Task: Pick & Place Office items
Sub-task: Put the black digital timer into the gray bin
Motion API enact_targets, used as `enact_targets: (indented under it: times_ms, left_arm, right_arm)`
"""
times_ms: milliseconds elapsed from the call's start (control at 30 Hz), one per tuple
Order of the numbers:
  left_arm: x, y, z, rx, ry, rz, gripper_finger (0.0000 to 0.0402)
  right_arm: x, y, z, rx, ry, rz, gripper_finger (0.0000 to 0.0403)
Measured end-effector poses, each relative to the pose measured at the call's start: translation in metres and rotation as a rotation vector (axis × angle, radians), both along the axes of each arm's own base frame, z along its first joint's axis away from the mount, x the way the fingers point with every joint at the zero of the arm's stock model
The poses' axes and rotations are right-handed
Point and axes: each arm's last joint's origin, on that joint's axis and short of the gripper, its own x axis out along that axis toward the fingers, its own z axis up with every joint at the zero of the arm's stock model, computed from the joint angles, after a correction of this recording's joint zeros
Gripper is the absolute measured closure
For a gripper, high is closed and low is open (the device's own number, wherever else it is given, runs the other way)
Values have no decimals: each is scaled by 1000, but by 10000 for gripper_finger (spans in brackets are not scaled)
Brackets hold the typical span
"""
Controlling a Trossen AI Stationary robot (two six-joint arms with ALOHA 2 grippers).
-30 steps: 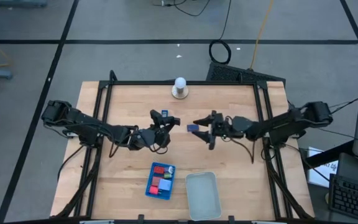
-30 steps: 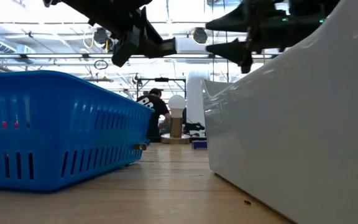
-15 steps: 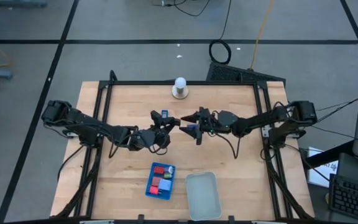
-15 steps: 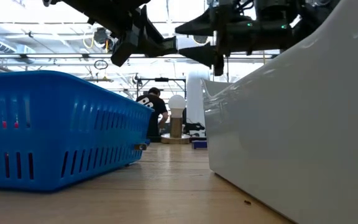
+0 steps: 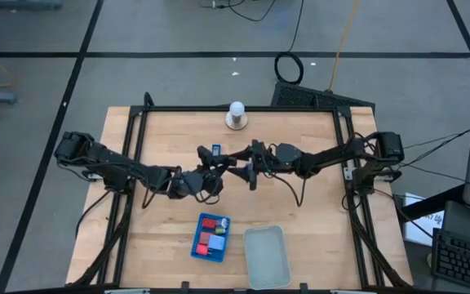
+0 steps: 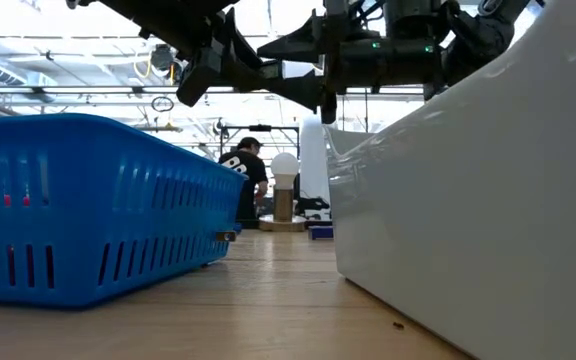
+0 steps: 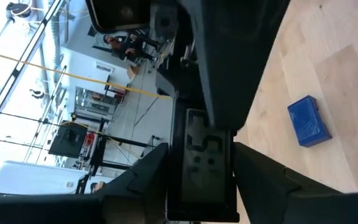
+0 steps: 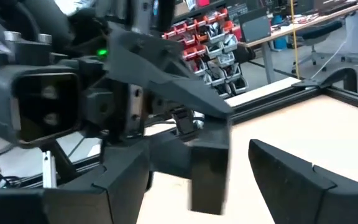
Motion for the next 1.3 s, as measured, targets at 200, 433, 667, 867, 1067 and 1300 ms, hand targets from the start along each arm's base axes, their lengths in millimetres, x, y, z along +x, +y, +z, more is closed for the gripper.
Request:
enact_targets:
  times_ms: [200,433,667,867,1067,1300]
  left_arm:
    - [0,-1,0,-1,-3,3,219]
    - [0,-1,0,-1,-2,3,260]
    - [0,-1,0,-5,-3,-6,242]
    - [0,-4,1,-27,-26,-11,221]
    - [-4,-18,4,-49,-99,26,231]
    - [-14,-41,15,-12,-221,179,241]
  right_arm:
    - [-1,-1,4,-3,-10,-2,170]
    - [-1,-2,1,-1,12,-7,257]
    - [-1,-3,0,-8,20,-14,340]
    - [-1,-2,0,-31,22,-5,346]
    - [-1,-2,1,-31,14,-1,341]
    - [-4,-1,7,-48,1,48,347]
